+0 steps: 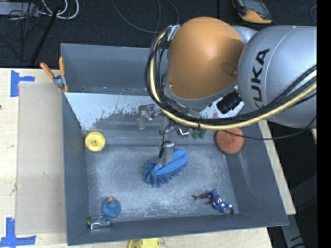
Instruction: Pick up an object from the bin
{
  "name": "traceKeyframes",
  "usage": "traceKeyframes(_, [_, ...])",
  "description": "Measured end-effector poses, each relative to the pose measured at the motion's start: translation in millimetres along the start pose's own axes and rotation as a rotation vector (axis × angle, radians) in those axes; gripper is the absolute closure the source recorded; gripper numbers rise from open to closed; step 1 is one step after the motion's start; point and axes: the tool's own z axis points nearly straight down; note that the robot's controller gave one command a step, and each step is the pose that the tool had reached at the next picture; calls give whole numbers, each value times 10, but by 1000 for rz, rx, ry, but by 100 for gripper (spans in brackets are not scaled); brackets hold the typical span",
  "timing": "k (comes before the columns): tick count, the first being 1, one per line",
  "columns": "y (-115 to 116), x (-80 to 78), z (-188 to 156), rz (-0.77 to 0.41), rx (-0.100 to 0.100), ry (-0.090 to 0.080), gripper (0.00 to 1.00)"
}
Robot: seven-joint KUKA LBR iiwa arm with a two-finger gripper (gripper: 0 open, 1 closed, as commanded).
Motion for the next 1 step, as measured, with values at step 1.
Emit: traceKeyframes(1, [-473, 66, 226, -25, -1, 0, 0])
